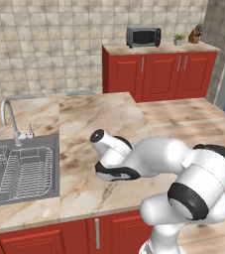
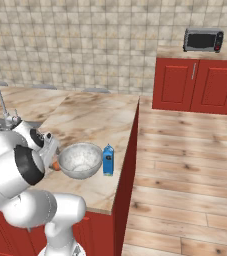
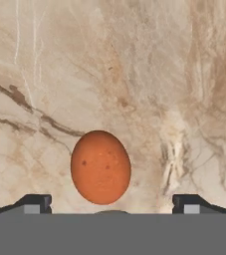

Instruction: Gather the eggs and milk located in the vicinity of the sink area and place them right next to the bowl.

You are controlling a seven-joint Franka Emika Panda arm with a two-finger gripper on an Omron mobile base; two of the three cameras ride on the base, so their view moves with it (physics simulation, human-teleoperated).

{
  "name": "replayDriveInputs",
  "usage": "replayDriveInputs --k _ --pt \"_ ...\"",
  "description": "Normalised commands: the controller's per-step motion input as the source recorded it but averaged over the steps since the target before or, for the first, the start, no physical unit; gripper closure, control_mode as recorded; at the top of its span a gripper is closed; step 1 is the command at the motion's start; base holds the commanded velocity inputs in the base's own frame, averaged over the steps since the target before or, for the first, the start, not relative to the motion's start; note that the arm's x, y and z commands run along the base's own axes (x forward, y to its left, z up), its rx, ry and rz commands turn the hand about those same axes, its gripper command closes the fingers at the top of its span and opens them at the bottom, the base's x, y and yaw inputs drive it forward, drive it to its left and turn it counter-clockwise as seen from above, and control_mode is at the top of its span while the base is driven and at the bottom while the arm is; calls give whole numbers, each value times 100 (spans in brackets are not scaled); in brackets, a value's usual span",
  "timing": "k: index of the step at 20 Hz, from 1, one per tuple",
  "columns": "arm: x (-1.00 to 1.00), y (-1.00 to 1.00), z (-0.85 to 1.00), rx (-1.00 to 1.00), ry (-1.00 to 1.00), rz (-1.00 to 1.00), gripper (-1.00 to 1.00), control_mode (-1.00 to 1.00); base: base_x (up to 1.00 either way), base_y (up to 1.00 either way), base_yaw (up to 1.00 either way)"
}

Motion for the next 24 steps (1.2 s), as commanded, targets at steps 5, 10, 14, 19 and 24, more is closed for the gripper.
replayDriveInputs --k 5,10,14,19,24 --pt "-4 15 63 0 -3 7 -100 -100 0 0 0" --pt "-17 8 59 0 -5 6 -100 -100 0 0 0" --pt "-7 -6 31 0 -3 -1 -100 -100 0 0 0" --pt "0 -67 12 10 0 -25 -100 -100 0 0 0" --pt "1 -88 0 26 0 -54 -100 -100 0 0 0"
